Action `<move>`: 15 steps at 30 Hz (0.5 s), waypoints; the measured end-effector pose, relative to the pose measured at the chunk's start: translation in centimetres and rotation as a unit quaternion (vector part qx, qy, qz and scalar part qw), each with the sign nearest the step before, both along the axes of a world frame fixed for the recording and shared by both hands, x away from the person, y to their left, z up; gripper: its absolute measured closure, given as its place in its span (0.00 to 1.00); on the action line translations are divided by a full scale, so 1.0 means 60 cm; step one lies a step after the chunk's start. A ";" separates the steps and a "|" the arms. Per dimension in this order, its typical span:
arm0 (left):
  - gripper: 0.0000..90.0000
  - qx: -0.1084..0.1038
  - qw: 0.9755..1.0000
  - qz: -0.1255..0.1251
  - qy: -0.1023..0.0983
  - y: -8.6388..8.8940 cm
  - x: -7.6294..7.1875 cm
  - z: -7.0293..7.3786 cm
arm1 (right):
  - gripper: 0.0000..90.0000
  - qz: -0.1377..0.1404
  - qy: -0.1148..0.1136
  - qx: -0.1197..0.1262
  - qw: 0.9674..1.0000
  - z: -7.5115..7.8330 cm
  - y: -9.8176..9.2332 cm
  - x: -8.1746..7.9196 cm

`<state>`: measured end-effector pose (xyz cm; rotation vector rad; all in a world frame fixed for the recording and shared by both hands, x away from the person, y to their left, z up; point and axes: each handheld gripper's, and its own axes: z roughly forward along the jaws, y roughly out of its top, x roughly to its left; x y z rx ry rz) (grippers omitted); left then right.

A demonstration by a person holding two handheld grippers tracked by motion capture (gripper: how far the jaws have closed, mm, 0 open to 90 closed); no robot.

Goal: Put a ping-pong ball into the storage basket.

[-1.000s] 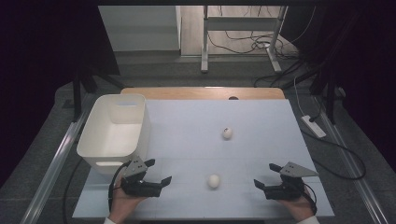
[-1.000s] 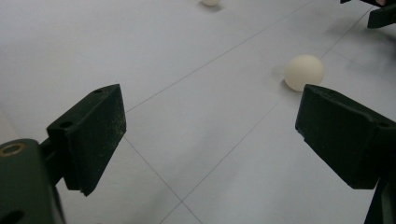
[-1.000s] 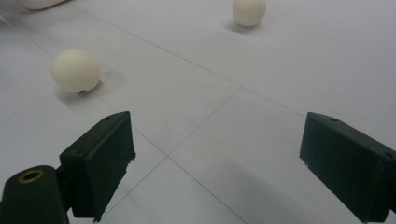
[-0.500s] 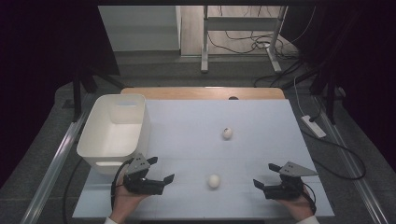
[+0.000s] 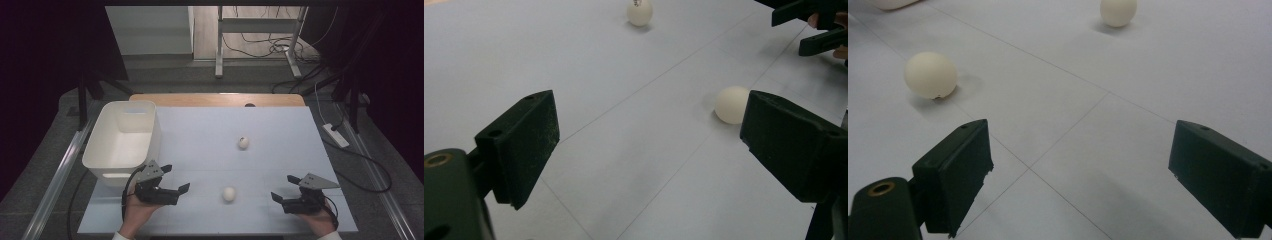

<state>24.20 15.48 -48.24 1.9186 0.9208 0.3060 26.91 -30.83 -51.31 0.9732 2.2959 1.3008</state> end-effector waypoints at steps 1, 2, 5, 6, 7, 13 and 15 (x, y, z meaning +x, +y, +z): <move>0.11 0.000 1.000 -0.002 0.000 -0.001 0.001 0.000 | 0.11 0.000 0.000 0.000 1.000 0.000 0.000 0.000; 0.11 0.000 1.000 -0.002 0.001 -0.003 0.001 0.000 | 0.11 0.000 0.001 -0.001 1.000 0.000 0.000 0.000; 0.11 0.001 1.000 -0.005 0.002 -0.005 0.004 0.003 | 0.11 0.000 0.001 0.000 1.000 0.000 0.000 0.000; 0.11 -0.001 1.000 -0.005 0.001 -0.005 0.004 0.003 | 0.11 -0.001 0.001 -0.001 1.000 0.000 0.000 0.000; 0.11 -0.001 1.000 -0.005 0.002 -0.005 0.004 0.004 | 0.11 -0.001 0.001 -0.001 1.000 -0.001 0.000 0.000; 0.11 -0.002 1.000 -0.009 0.001 -0.011 0.007 0.009 | 0.11 0.000 0.002 -0.001 1.000 -0.001 0.000 0.001; 0.11 -0.001 1.000 -0.011 0.003 -0.014 0.010 0.009 | 0.11 0.000 0.002 -0.001 1.000 -0.001 0.000 0.001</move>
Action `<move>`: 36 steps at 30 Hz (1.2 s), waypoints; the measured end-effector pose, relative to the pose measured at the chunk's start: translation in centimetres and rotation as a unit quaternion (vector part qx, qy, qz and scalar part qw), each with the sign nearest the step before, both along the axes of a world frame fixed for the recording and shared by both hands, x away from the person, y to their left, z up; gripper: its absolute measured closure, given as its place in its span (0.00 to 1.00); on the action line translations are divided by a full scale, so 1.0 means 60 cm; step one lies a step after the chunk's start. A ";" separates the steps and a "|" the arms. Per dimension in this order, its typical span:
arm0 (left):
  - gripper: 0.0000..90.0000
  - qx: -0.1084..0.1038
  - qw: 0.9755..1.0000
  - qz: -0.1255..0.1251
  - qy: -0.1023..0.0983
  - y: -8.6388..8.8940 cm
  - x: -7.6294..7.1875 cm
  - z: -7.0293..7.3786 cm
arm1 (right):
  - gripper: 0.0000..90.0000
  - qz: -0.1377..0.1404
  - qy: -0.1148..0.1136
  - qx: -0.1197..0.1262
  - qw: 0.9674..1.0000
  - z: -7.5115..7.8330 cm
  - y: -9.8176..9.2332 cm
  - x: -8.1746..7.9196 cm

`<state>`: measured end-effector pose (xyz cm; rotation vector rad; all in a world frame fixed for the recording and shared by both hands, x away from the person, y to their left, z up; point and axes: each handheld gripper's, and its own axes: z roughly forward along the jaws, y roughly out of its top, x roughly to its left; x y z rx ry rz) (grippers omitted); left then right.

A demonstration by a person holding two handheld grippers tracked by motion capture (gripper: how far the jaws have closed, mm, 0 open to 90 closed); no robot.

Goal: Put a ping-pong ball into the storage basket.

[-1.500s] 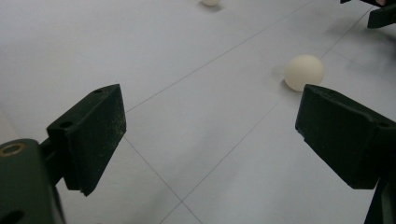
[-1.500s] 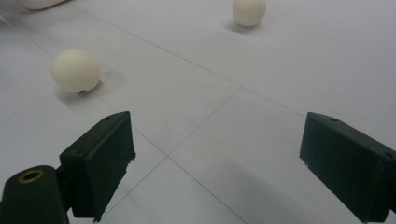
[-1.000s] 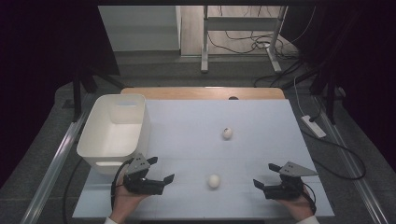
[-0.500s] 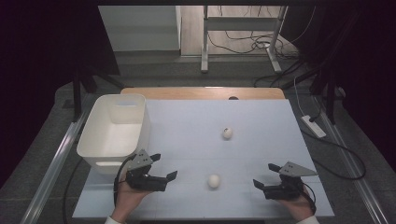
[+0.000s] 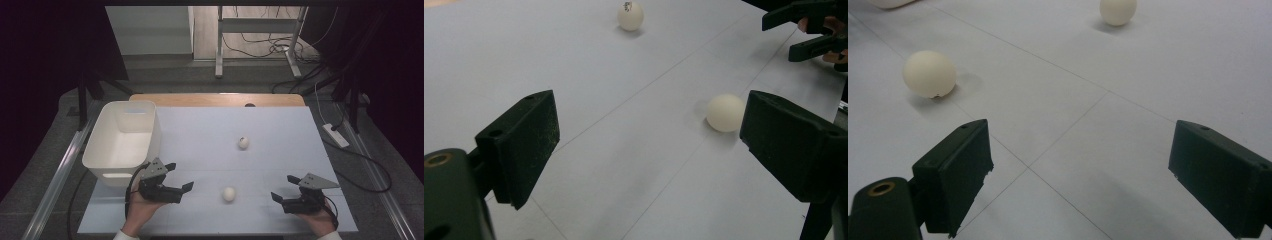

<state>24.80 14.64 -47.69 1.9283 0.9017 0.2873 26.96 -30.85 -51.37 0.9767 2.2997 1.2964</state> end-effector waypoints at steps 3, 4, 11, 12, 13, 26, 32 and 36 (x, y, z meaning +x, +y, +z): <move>0.11 0.000 1.000 -0.001 0.002 -0.002 0.002 0.000 | 0.11 0.000 0.000 0.000 1.000 0.000 0.000 0.000; 0.11 0.001 1.000 -0.001 0.003 -0.003 0.003 0.000 | 0.11 0.000 0.000 0.000 1.000 0.000 0.000 0.000; 0.11 0.001 1.000 -0.005 0.005 -0.005 0.006 0.001 | 0.11 0.000 0.000 -0.001 1.000 0.000 0.000 0.000; 0.11 0.000 1.000 -0.006 0.006 -0.007 0.007 0.002 | 0.11 -0.001 0.000 -0.002 1.000 0.000 0.000 0.000; 0.11 0.000 1.000 -0.007 0.006 -0.008 0.008 0.002 | 0.11 -0.001 0.001 -0.003 1.000 0.000 0.000 0.000; 0.11 0.003 1.000 -0.026 0.011 -0.027 0.014 0.005 | 0.11 -0.002 0.001 -0.005 1.000 -0.001 0.000 0.001; 0.11 0.008 0.999 -0.040 0.006 -0.041 0.014 0.009 | 0.11 -0.004 0.002 -0.003 1.000 -0.001 -0.001 0.001; 0.11 0.012 0.999 -0.050 0.011 -0.052 0.017 0.007 | 0.11 -0.003 0.003 -0.006 1.000 -0.001 0.000 0.002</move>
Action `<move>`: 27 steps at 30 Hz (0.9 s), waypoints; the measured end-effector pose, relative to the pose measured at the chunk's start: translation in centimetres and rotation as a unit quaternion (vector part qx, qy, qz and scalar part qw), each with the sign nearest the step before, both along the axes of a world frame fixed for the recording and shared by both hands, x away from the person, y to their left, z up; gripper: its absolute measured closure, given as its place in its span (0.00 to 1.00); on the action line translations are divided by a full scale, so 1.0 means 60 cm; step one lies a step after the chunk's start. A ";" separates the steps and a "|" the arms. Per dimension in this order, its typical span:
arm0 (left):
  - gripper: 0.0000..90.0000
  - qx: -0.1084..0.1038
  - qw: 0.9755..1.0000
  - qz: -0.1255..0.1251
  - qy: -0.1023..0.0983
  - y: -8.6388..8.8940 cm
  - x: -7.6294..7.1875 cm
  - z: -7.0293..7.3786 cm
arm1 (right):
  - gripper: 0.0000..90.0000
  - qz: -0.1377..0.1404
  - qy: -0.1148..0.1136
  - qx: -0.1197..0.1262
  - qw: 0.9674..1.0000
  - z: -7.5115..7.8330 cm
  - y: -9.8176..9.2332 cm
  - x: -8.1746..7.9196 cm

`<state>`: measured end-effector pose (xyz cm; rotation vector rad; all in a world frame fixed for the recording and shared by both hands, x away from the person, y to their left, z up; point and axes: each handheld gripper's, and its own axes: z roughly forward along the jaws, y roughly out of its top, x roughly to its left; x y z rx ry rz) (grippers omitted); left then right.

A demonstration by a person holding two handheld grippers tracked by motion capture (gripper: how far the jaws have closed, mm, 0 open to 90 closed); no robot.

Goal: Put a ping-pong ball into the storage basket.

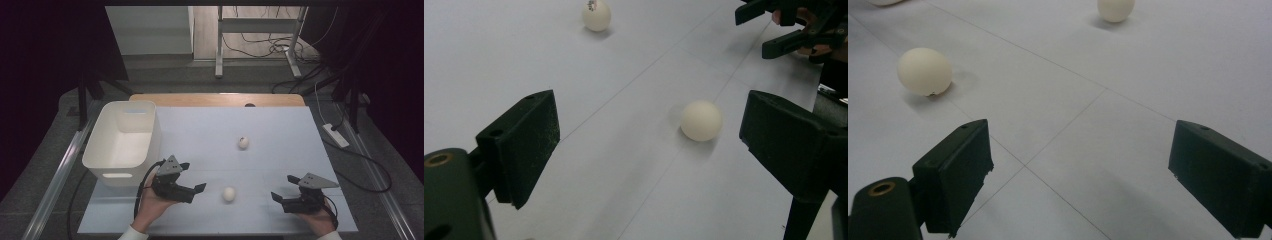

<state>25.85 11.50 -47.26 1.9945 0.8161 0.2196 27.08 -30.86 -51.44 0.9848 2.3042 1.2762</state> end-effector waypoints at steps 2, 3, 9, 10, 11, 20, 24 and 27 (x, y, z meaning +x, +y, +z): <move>0.11 0.003 1.000 -0.004 0.002 -0.005 0.002 -0.001 | 0.11 0.000 0.000 0.000 1.000 0.000 0.000 0.000; 0.11 0.003 1.000 -0.006 0.003 -0.007 0.002 -0.002 | 0.11 0.000 0.000 0.000 1.000 0.000 0.000 0.000; 0.11 0.007 1.000 -0.012 0.003 -0.017 0.005 -0.002 | 0.11 0.000 0.000 0.002 1.000 0.000 -0.001 -0.001; 0.11 0.007 1.000 -0.013 0.003 -0.019 0.005 -0.002 | 0.11 0.000 -0.001 0.003 1.000 0.000 -0.001 0.000; 0.11 0.008 1.000 -0.015 0.004 -0.021 0.006 -0.002 | 0.11 0.000 -0.001 0.003 1.000 0.000 -0.001 0.000; 0.11 0.016 0.999 -0.032 0.004 -0.042 0.010 -0.004 | 0.11 0.001 0.000 0.000 1.000 -0.001 -0.001 0.000; 0.11 0.015 0.999 -0.038 0.004 -0.051 0.011 -0.004 | 0.11 0.001 -0.001 0.000 1.000 -0.001 -0.001 0.000; 0.11 0.014 0.999 -0.042 0.005 -0.055 0.013 -0.003 | 0.11 0.001 -0.001 0.000 1.000 -0.001 0.000 0.000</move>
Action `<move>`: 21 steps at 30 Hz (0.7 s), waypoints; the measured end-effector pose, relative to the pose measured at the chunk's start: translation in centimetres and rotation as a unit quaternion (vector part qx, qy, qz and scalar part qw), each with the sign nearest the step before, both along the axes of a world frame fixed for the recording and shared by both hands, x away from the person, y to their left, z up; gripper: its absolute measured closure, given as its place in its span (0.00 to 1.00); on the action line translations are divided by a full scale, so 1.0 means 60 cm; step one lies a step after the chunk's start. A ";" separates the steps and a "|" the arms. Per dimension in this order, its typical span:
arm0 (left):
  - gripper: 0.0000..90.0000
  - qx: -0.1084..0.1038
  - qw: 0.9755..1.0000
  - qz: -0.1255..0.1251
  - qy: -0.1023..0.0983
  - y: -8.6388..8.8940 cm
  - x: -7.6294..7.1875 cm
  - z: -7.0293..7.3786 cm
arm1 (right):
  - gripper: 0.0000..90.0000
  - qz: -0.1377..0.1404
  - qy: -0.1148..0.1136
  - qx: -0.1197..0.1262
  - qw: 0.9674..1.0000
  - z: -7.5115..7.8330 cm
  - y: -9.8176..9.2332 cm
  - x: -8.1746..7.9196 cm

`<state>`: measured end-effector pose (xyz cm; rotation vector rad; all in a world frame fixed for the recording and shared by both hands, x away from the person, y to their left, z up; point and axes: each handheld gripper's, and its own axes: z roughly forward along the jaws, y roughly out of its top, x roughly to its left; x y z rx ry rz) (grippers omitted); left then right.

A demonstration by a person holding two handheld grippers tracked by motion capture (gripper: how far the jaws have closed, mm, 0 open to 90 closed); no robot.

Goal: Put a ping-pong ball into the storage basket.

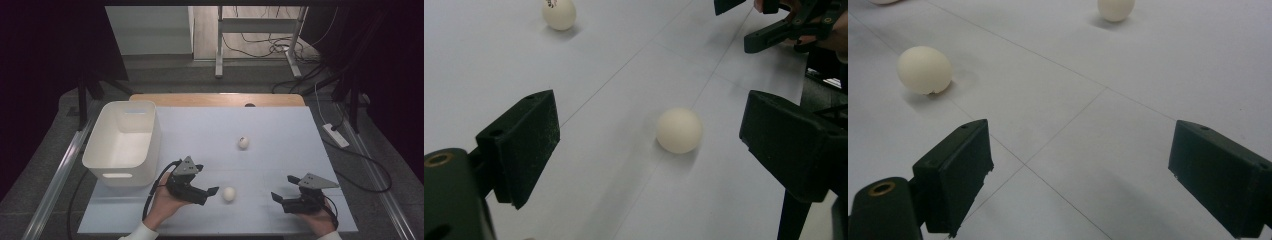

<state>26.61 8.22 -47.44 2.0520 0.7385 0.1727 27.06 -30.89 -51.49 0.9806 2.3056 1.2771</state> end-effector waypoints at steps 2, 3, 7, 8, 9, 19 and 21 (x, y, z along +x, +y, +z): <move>0.11 0.001 1.000 -0.003 0.001 -0.003 0.002 0.000 | 0.11 0.000 0.000 -0.003 1.000 0.000 0.000 0.000; 0.11 0.002 1.000 -0.004 0.001 -0.006 0.003 0.000 | 0.11 0.000 0.000 -0.003 1.000 0.000 0.000 0.000; 0.11 0.000 1.000 -0.007 0.001 -0.012 0.006 0.000 | 0.11 0.000 0.000 -0.001 1.000 0.000 0.000 0.001; 0.11 0.001 1.000 -0.009 0.001 -0.014 0.007 0.001 | 0.11 0.000 0.001 -0.001 1.000 -0.001 0.000 0.001; 0.11 0.001 1.000 -0.010 0.001 -0.015 0.008 0.001 | 0.11 0.001 0.001 0.001 1.000 -0.001 0.000 0.001; 0.11 0.001 1.000 -0.018 0.012 -0.032 0.021 -0.003 | 0.11 0.001 0.001 0.001 1.000 -0.001 0.000 0.001; 0.11 0.001 1.000 -0.019 0.013 -0.035 0.023 -0.005 | 0.11 -0.001 0.002 0.002 1.000 -0.001 0.000 0.002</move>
